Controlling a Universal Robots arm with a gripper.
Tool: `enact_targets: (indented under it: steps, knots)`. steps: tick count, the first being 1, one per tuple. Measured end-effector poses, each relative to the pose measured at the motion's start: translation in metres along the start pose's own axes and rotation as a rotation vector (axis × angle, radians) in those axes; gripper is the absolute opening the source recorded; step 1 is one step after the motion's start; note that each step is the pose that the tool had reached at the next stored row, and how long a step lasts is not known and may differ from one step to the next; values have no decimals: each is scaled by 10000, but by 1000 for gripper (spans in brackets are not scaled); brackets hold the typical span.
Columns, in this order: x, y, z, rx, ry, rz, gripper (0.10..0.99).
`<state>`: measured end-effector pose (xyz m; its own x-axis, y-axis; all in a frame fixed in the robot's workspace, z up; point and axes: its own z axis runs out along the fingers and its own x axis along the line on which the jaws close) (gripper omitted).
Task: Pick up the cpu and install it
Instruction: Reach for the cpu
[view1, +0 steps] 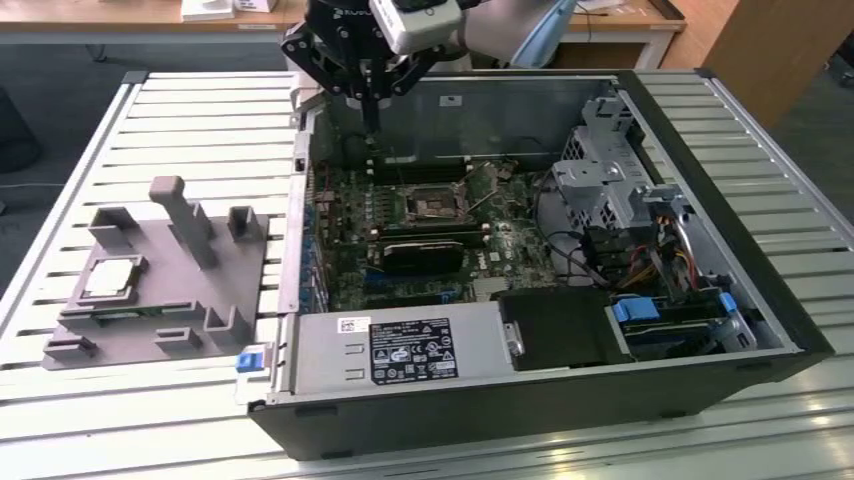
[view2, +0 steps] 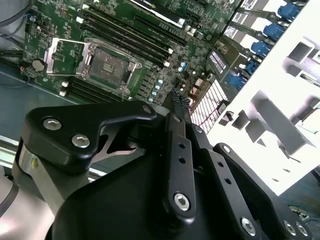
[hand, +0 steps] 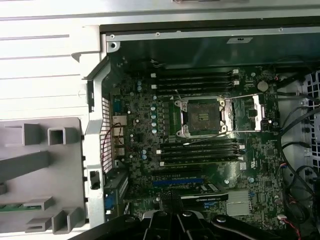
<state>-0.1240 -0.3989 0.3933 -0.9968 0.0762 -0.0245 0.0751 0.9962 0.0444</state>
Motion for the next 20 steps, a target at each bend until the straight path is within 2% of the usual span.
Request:
enact_targets:
  steps: [20]
  knots:
    - [187,-14,-2,1,2,-1,106]
